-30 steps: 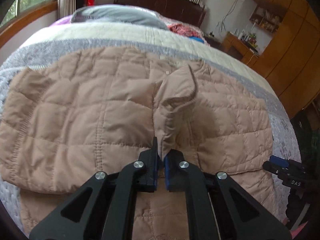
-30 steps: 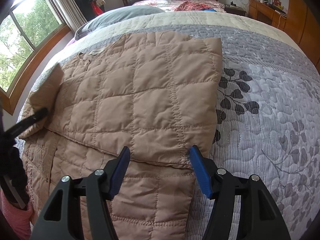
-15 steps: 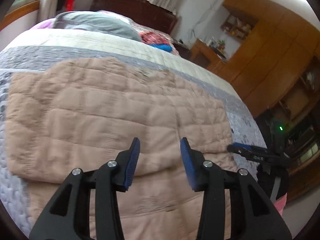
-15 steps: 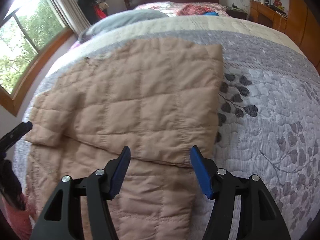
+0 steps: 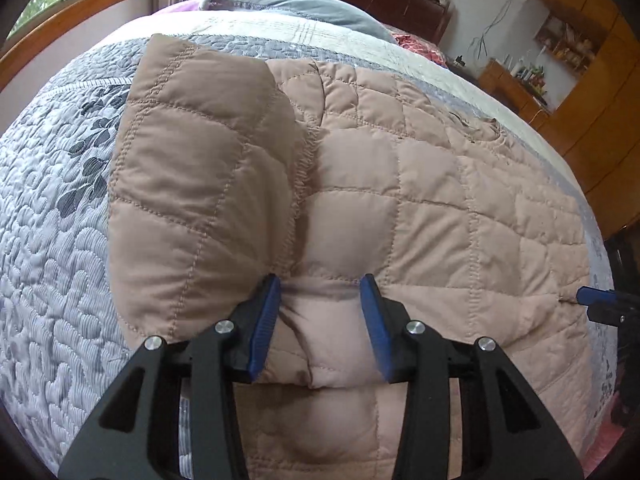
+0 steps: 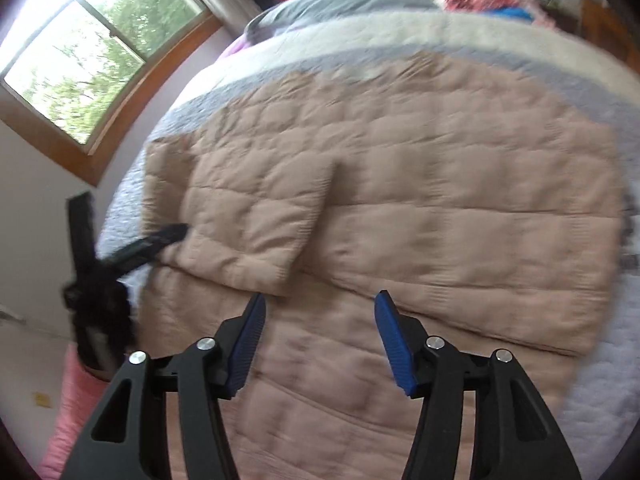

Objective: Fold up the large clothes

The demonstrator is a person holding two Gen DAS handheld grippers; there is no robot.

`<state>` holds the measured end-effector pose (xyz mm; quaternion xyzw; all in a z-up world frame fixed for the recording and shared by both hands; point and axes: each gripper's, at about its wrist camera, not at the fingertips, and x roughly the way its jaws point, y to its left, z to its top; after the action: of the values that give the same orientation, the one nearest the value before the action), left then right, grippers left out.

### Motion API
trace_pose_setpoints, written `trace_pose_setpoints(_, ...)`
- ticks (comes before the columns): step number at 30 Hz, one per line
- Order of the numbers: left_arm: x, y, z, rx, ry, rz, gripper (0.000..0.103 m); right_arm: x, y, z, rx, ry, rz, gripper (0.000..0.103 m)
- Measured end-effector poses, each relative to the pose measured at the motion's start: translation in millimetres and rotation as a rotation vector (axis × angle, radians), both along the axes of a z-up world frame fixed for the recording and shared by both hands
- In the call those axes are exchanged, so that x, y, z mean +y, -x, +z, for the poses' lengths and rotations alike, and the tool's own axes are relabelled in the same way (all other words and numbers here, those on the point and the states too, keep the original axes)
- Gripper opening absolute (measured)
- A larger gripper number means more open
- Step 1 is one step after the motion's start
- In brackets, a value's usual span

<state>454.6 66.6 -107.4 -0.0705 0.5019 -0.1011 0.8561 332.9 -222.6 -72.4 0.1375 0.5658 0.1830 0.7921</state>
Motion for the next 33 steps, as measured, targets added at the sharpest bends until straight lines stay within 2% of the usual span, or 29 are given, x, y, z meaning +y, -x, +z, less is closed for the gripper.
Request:
trace_pose_setpoints(2,-2.6,1.7,-0.6,-0.016,-0.016,-0.013,0.04,11.0,-8.8,-9.0,0.031,-0.029,0.004,0.055)
trace_pose_setpoints(4,-0.8,0.8,0.7,-0.015,0.001,-0.014,0.04,18.9,-17.4,-16.0,0.05,-0.042,0.004,0.053)
trace_pose_setpoints(7,1.7,4.0,0.9,-0.015,0.019,-0.015,0.04,31.4,-25.9,-26.8,0.08,-0.058,0.018,0.043)
trace_pose_setpoints(8,1.9,4.7,0.8,-0.018,0.02,-0.016,0.04,34.8,-28.8,-31.0,0.088,-0.056,0.021,0.033)
trace_pose_setpoints(11,4.1,5.6,2.9,-0.021,0.034,-0.015,0.04,41.2,-34.2,-38.9,0.093,-0.05,0.024,0.012)
trace_pose_setpoints(12,7.6,7.5,5.2,-0.019,0.046,-0.012,0.04,43.4,-33.6,-37.0,0.083,-0.051,0.029,0.01)
trace_pose_setpoints(14,17.0,13.3,16.6,-0.03,0.098,0.0,0.04,42.6,-30.3,-29.7,0.041,-0.036,0.037,0.009)
trace_pose_setpoints(16,23.6,20.0,31.6,-0.081,0.134,0.008,0.04,37.2,-25.1,-14.7,-0.012,-0.033,0.043,0.009)
trace_pose_setpoints(19,30.7,28.3,59.9,-0.184,0.143,0.034,0.04,19.6,-18.7,11.0,-0.083,-0.043,0.014,0.009)
trace_pose_setpoints(23,33.6,25.9,73.5,-0.225,0.137,0.056,0.04,-11.0,-11.6,41.2,-0.173,-0.035,-0.045,0.008)
trace_pose_setpoints(28,23.5,16.5,69.2,-0.206,0.139,0.049,0.04,-53.2,2.0,61.1,-0.251,0.01,-0.134,0.008)
trace_pose_setpoints(33,-5.6,5.4,50.3,-0.17,0.077,-0.002,0.04,-88.5,7.2,59.4,-0.27,0.09,-0.219,0.008)
